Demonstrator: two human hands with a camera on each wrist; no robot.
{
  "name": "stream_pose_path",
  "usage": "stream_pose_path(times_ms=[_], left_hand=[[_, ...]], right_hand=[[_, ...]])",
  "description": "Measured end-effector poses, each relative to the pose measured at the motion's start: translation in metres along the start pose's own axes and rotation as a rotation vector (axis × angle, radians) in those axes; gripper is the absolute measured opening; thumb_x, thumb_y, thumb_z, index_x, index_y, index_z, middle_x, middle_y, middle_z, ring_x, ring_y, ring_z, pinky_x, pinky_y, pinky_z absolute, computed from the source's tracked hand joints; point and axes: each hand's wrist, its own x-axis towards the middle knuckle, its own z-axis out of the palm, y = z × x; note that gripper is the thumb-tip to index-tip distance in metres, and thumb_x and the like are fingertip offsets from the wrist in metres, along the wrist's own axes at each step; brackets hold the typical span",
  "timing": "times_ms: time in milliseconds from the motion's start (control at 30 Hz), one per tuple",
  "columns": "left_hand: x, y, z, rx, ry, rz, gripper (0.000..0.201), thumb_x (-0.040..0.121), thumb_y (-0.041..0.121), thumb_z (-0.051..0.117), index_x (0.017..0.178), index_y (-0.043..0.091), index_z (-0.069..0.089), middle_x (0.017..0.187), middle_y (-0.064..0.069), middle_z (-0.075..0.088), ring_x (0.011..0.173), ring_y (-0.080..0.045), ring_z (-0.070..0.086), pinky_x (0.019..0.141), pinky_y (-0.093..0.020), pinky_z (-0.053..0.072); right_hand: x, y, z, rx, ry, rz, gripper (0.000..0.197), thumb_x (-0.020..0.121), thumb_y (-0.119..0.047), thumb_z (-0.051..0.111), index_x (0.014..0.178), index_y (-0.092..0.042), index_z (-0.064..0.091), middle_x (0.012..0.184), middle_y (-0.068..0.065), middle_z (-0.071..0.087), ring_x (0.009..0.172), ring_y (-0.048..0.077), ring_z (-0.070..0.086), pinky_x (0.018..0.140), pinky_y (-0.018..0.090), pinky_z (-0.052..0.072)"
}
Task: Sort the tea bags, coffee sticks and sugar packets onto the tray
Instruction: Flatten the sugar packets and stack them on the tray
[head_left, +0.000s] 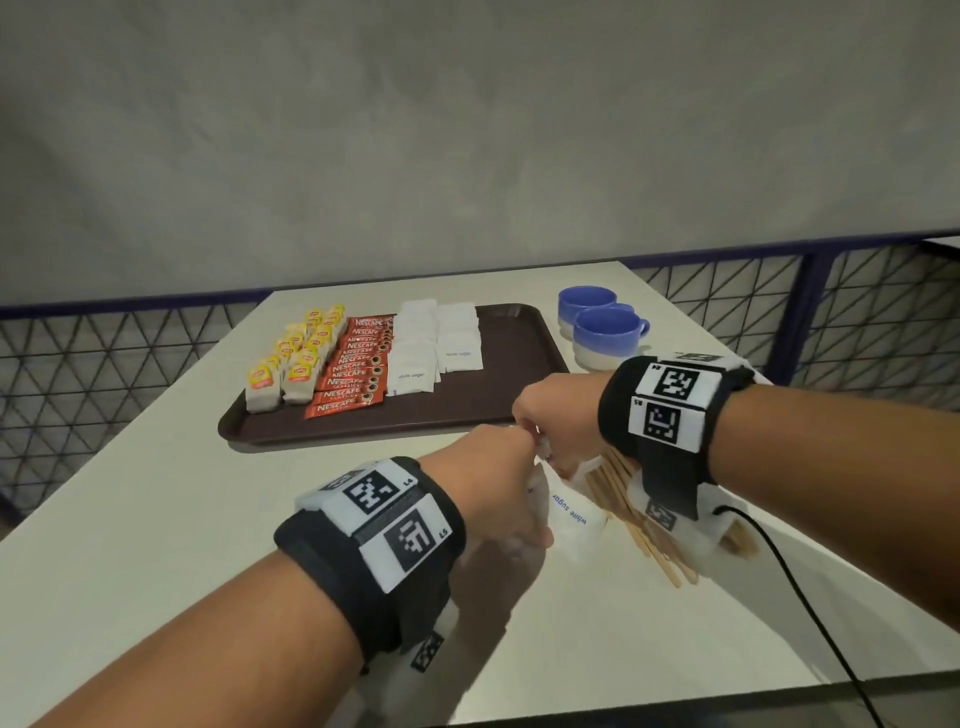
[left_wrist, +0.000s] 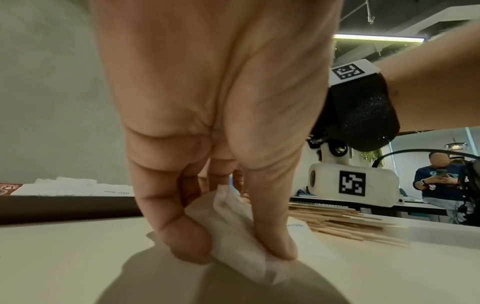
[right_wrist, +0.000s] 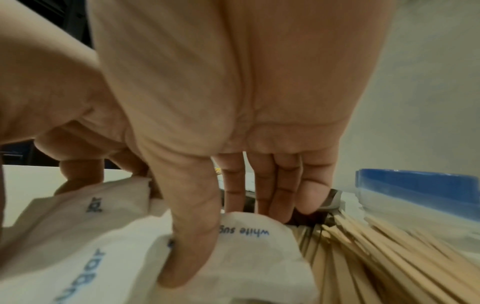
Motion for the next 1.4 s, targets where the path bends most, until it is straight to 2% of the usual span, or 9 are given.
stream_pose_path(times_ms=[267, 500, 600, 867, 933, 1067, 1167, 1300, 1400], left_hand=[[0.004, 0.004, 0.007, -0.046, 0.101, 0.099, 0.042, 0.089, 0.022, 0.076, 0.126, 0.01, 0.061, 0.117, -0.007, 0.066, 0.106, -0.025, 0.065, 0.087, -0.034, 0.055], [0.006, -0.02, -0.021, -0.116, 0.077, 0.077, 0.038, 0.079, 0.021, 0.085, 0.105, 0.033, 0.061, 0.096, 0.009, 0.062, 0.086, -0.014, 0.061, 0.066, -0.023, 0.043], [0.003, -0.041, -0.037, -0.118, 0.048, -0.013, 0.03, 0.08, 0.021, 0.084, 0.101, 0.023, 0.062, 0.092, 0.002, 0.067, 0.079, -0.013, 0.066, 0.062, -0.026, 0.054], [-0.005, -0.086, -0.057, -1.097, 0.101, -0.032, 0.036, 0.092, -0.005, 0.064, 0.12, 0.016, 0.066, 0.113, -0.009, 0.076, 0.096, -0.021, 0.074, 0.07, -0.03, 0.058], [-0.002, -0.085, -0.058, -1.261, 0.186, 0.022, 0.035, 0.093, -0.006, 0.057, 0.121, 0.013, 0.066, 0.108, -0.013, 0.077, 0.086, -0.018, 0.073, 0.069, -0.028, 0.057], [-0.001, -0.084, -0.061, -1.67, 0.333, 0.145, 0.033, 0.09, -0.006, 0.041, 0.109, 0.007, 0.065, 0.088, -0.007, 0.071, 0.061, -0.016, 0.056, 0.043, -0.019, 0.042], [0.01, -0.088, -0.054, -1.767, 0.336, 0.121, 0.042, 0.087, -0.006, 0.039, 0.114, 0.012, 0.065, 0.09, -0.009, 0.07, 0.057, -0.017, 0.051, 0.04, -0.019, 0.038], [0.025, -0.091, -0.043, -1.716, 0.394, -0.014, 0.045, 0.087, -0.004, 0.044, 0.116, 0.021, 0.066, 0.092, -0.004, 0.077, 0.068, -0.017, 0.064, 0.046, -0.021, 0.046], [0.03, -0.099, -0.033, -1.806, 0.386, -0.049, 0.048, 0.082, -0.002, 0.044, 0.12, 0.019, 0.066, 0.105, -0.003, 0.076, 0.078, -0.015, 0.067, 0.048, -0.019, 0.047]], right_hand=[[-0.001, 0.001, 0.002, 0.09, 0.032, 0.053, 0.03, 0.084, -0.011, 0.076, 0.113, -0.009, 0.068, 0.103, 0.011, 0.073, 0.094, 0.027, 0.072, 0.08, 0.032, 0.059], [-0.008, -0.007, -0.008, 0.111, 0.018, 0.064, 0.022, 0.083, -0.015, 0.08, 0.102, -0.01, 0.071, 0.087, 0.006, 0.07, 0.083, 0.023, 0.07, 0.081, 0.034, 0.061], [-0.01, -0.013, -0.01, 0.053, 0.006, 0.054, 0.034, 0.079, -0.025, 0.086, 0.098, -0.013, 0.06, 0.081, 0.002, 0.062, 0.083, 0.023, 0.067, 0.079, 0.033, 0.058], [-0.013, -0.01, -0.012, 0.09, -0.048, 0.053, 0.055, 0.08, -0.039, 0.085, 0.123, -0.01, 0.066, 0.11, 0.005, 0.071, 0.098, 0.024, 0.069, 0.089, 0.032, 0.059], [-0.013, -0.009, -0.011, 0.104, -0.05, 0.049, 0.053, 0.081, -0.037, 0.085, 0.123, -0.012, 0.066, 0.109, 0.005, 0.071, 0.097, 0.023, 0.069, 0.088, 0.032, 0.059], [-0.014, -0.01, -0.008, 0.12, -0.028, 0.007, 0.044, 0.083, -0.029, 0.084, 0.119, -0.017, 0.062, 0.11, 0.003, 0.067, 0.086, 0.017, 0.062, 0.082, 0.029, 0.056], [-0.011, -0.011, -0.005, 0.097, -0.013, -0.028, 0.041, 0.082, -0.023, 0.084, 0.117, -0.016, 0.064, 0.11, 0.004, 0.068, 0.086, 0.018, 0.064, 0.075, 0.028, 0.056], [-0.007, -0.01, -0.001, 0.051, 0.019, -0.05, 0.033, 0.082, -0.024, 0.083, 0.108, -0.017, 0.065, 0.105, 0.003, 0.07, 0.088, 0.022, 0.068, 0.084, 0.038, 0.062], [-0.008, 0.002, -0.004, 0.146, 0.024, -0.023, 0.026, 0.086, -0.03, 0.079, 0.103, -0.025, 0.06, 0.102, -0.003, 0.067, 0.085, 0.015, 0.065, 0.085, 0.032, 0.06]])
